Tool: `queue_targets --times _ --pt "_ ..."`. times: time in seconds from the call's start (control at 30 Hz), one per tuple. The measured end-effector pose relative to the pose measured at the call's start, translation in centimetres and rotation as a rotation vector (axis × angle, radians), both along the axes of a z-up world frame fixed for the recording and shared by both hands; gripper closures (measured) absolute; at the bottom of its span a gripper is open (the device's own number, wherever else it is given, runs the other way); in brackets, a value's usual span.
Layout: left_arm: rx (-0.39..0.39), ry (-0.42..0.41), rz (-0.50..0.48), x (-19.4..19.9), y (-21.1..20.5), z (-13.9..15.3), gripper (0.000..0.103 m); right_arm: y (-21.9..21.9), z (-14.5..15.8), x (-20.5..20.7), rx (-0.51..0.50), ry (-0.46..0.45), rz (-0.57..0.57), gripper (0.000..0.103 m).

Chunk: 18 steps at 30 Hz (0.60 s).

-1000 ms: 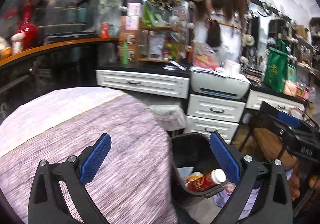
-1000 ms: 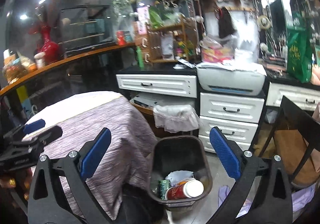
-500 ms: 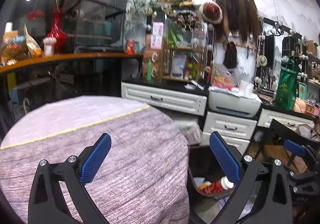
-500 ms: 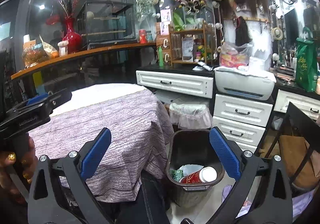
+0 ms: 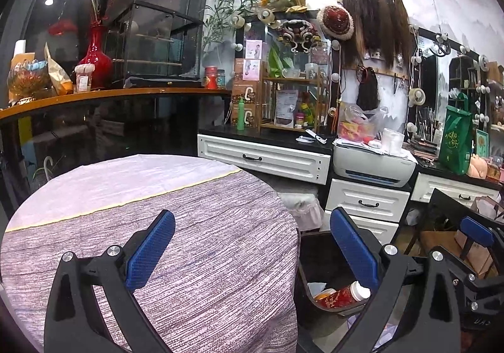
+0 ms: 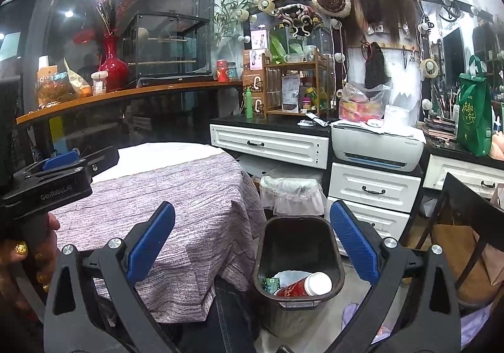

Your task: Collect trash

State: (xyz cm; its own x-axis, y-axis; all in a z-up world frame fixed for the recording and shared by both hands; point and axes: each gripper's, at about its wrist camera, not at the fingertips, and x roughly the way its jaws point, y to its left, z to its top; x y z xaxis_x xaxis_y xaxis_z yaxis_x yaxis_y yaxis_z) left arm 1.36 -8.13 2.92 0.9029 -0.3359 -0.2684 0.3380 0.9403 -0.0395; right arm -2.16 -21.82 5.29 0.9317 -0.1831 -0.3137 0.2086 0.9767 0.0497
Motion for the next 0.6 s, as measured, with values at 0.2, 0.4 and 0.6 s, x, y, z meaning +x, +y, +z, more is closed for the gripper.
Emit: queue_targets --times 0.2,0.4,0.6 --pt "-0.004 0.004 0.002 0.01 0.15 -0.09 0.006 0.42 0.05 -0.08 -0.012 -0.008 0.008 0.006" --pt "0.0 0.008 0.003 -0.04 0.05 -0.21 0.006 0.52 -0.03 0.05 -0.018 -0.002 0.017 0.006" --pt "-0.001 0.032 -0.002 0.26 0.12 -0.54 0.005 0.45 -0.12 0.24 -0.017 0.004 0.021 0.006"
